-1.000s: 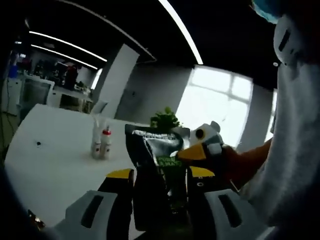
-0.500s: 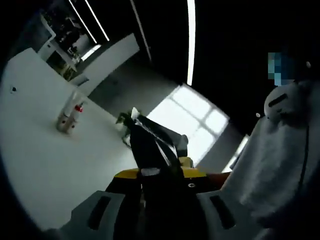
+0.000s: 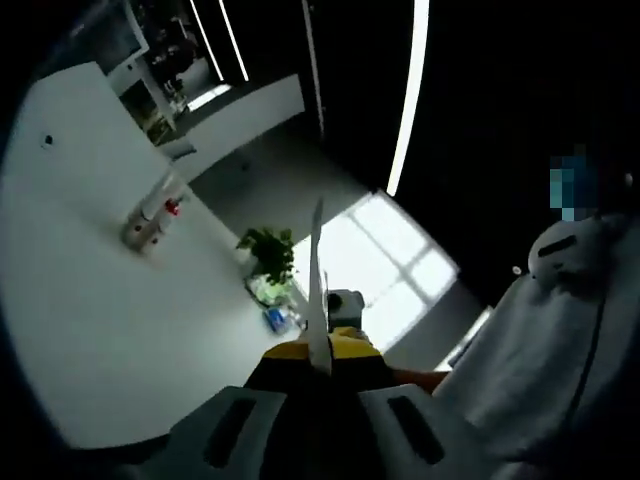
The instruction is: Arrange the skincare products in the storage area until every visible bottle or jar stands upright without overlapping.
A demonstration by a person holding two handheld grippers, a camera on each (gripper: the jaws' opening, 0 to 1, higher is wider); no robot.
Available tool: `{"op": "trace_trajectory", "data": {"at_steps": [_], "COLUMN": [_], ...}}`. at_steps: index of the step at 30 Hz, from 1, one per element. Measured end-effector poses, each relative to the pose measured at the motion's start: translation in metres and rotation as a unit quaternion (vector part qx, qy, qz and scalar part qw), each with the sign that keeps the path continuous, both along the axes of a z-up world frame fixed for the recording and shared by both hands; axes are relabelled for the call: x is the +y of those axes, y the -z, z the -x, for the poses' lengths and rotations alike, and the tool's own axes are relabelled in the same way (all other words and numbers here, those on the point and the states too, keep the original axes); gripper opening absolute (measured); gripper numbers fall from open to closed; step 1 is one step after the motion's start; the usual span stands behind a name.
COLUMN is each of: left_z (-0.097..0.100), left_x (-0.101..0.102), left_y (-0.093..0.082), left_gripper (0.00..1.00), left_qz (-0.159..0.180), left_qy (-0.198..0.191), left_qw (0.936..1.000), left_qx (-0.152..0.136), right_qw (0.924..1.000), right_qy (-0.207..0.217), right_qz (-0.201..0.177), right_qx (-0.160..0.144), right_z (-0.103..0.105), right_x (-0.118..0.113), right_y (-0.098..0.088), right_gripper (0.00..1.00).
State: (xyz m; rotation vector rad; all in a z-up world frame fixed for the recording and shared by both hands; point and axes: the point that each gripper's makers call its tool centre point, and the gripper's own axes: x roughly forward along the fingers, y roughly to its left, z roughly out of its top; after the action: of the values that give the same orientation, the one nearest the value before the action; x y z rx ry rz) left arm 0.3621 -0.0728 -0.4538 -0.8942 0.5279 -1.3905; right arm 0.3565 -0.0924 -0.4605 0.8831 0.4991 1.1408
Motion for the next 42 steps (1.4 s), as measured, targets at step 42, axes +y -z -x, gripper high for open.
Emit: {"op": "trace_trajectory", "data": {"at_steps": [42], "left_z": [-0.006], "left_x": [-0.001], "left_y": [0.003], "left_gripper": [0.02], "left_qz": [0.01], "left_qy": [-0.003], "left_qw": [0.9996], "left_qx": [0.025], "right_qw": [0.9901], "right_qy": [0.091], "right_qz": [-0.103], "right_qx": [0.029], "right_z": [-0.017], "right_x": [-0.016], "right_y": [-0.008], "right_gripper": [0.0]}}
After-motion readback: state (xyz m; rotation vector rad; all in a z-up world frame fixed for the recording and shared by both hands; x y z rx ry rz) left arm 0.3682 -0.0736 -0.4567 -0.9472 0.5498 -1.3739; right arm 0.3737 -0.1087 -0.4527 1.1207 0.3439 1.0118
